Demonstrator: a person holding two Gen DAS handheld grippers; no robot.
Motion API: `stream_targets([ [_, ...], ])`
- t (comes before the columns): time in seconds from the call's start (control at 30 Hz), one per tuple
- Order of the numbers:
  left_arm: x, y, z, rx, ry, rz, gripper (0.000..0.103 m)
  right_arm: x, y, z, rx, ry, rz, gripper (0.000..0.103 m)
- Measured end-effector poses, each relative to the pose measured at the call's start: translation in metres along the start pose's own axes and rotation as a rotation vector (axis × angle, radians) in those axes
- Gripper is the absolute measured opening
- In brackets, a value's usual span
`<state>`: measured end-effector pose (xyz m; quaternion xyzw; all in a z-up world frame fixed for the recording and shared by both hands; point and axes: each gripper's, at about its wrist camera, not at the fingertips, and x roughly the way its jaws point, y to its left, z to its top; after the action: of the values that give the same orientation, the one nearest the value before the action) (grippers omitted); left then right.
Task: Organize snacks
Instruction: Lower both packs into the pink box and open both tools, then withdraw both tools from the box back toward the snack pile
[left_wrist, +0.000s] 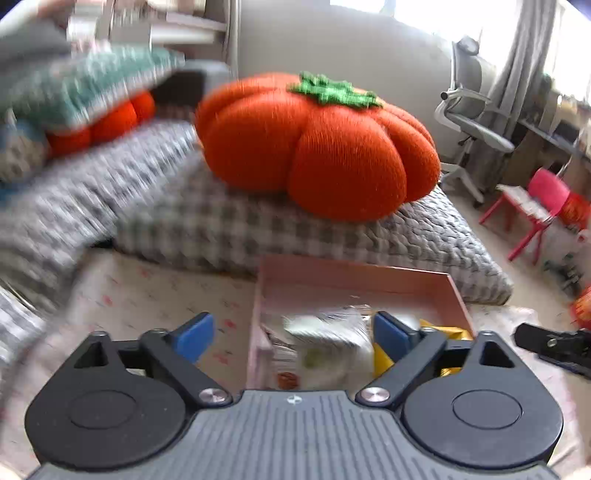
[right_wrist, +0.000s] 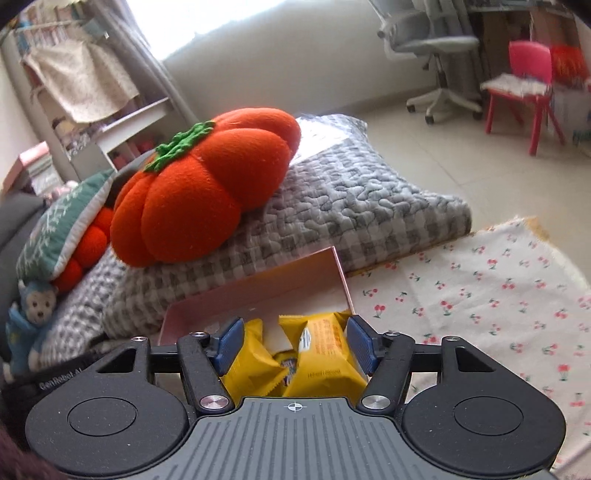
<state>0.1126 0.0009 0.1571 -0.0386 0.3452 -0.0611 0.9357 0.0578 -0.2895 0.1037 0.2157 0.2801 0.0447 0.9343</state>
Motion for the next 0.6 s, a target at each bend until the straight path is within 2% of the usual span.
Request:
stream_targets([
  [0.07,-0.015,-0.002,-0.003,0.025,-0.032,0.047,0.101,-0.012,0.007,-0.003,-0.035,-0.005,-0.005,0.062],
  [0.2,-0.045,0.003,-0.013,0.032,-0.028,0.072,0.102,-0.043,0.027,-0.026,-0.152,-0.048,-0.071,0.079],
  [0.27,-0.057,0.009,-0.022,0.009,-0.024,0.077,0.102,-0.058,0.03,-0.042,-0.165,-0.05,-0.074,0.082],
  [0.47,-0.069,0.035,-0.057,-0.092,0.067,0.036,0.102,-0.086,0.024,-0.076,-0.101,0.029,-0.014,0.083],
  [0.5,-0.07,0.04,-0.066,-0.105,0.078,0.052,0.103,-0.088,0.019,-0.082,-0.088,0.046,-0.013,0.083],
  [0.6,-0.069,0.055,-0.081,-0.141,0.116,0.056,0.102,-0.09,0.006,-0.093,-0.075,0.101,-0.06,0.083],
])
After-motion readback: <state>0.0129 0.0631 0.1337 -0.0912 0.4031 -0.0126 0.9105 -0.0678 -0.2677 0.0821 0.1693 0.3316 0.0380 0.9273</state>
